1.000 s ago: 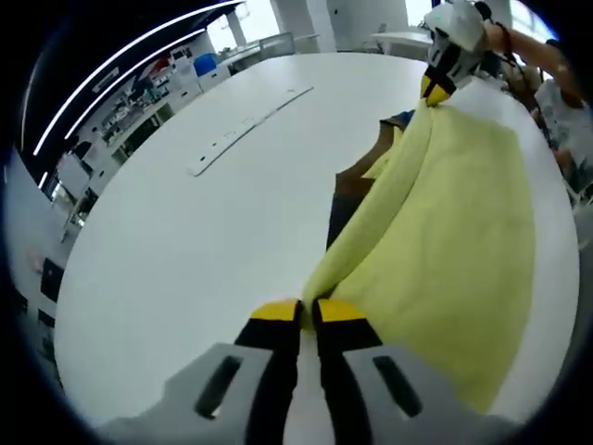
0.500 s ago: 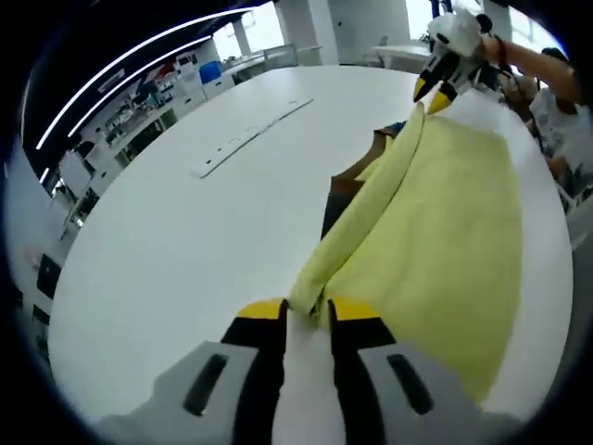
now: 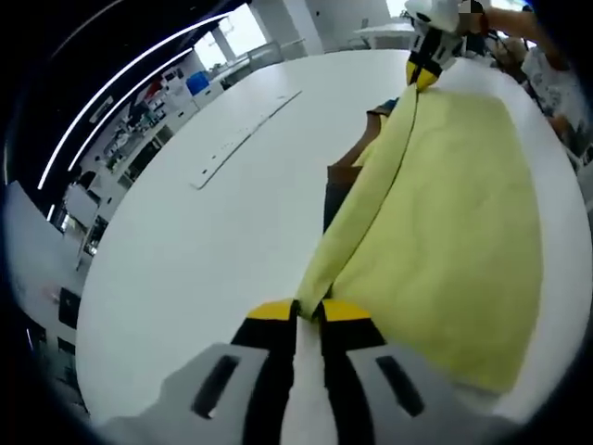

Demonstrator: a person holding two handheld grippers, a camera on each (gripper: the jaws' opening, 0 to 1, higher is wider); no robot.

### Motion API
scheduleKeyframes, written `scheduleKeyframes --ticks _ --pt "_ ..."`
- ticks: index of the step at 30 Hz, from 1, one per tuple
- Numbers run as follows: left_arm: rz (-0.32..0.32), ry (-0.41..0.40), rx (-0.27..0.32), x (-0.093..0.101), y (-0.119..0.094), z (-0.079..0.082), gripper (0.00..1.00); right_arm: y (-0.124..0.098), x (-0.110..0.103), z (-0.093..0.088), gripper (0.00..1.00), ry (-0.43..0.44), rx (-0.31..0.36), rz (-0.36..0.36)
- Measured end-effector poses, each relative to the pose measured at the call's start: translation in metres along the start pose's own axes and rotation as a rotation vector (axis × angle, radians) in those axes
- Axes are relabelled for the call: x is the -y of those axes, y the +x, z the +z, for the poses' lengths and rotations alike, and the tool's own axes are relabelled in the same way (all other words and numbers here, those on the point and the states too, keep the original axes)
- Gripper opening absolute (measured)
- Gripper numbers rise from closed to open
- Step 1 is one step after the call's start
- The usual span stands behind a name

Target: Fold the garment on the visible template until the final outline fits inside the template.

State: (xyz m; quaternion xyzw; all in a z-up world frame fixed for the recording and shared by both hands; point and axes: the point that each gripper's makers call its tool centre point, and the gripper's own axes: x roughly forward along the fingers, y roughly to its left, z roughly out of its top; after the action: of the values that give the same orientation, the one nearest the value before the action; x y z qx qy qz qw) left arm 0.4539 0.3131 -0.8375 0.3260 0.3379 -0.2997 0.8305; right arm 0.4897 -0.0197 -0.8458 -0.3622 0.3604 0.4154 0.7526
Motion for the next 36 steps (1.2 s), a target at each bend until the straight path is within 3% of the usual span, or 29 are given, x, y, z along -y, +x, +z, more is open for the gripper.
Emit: scheduleKeyframes --ticks 6,10,14,17,20,21,24,31,36 --pt "0.026 -0.033 0.045 -0.005 -0.011 0.010 0.00 -0.009 0.007 0.007 0.00 0.034 0.021 -0.033" --pt "0.036 -0.148 0.100 -0.014 -0.015 0.016 0.00 -0.011 0.014 0.012 0.00 0.068 0.054 -0.066" --pt "0.032 -0.317 0.076 -0.016 -0.009 0.010 0.00 -0.006 0.021 0.014 0.00 0.204 0.069 -0.087" --pt "0.037 -0.337 0.085 -0.014 -0.008 0.011 0.01 -0.005 0.022 0.014 0.00 0.327 0.096 -0.083" --pt "0.073 -0.409 0.100 -0.021 -0.009 0.009 0.04 -0.008 0.024 0.015 0.01 0.408 0.127 -0.093" --pt "0.091 -0.446 0.112 -0.026 -0.011 0.008 0.05 -0.010 0.027 0.014 0.02 0.471 0.139 -0.103" --pt "0.111 -0.581 0.148 -0.037 -0.017 0.007 0.13 -0.012 0.032 0.015 0.09 0.589 0.183 -0.099" --pt "0.092 -0.592 0.168 -0.027 -0.029 0.004 0.30 -0.017 0.029 0.014 0.39 0.678 0.202 -0.078" --pt "0.060 -0.601 0.205 -0.022 -0.033 0.005 0.43 -0.022 0.022 0.017 0.53 0.737 0.227 -0.041"
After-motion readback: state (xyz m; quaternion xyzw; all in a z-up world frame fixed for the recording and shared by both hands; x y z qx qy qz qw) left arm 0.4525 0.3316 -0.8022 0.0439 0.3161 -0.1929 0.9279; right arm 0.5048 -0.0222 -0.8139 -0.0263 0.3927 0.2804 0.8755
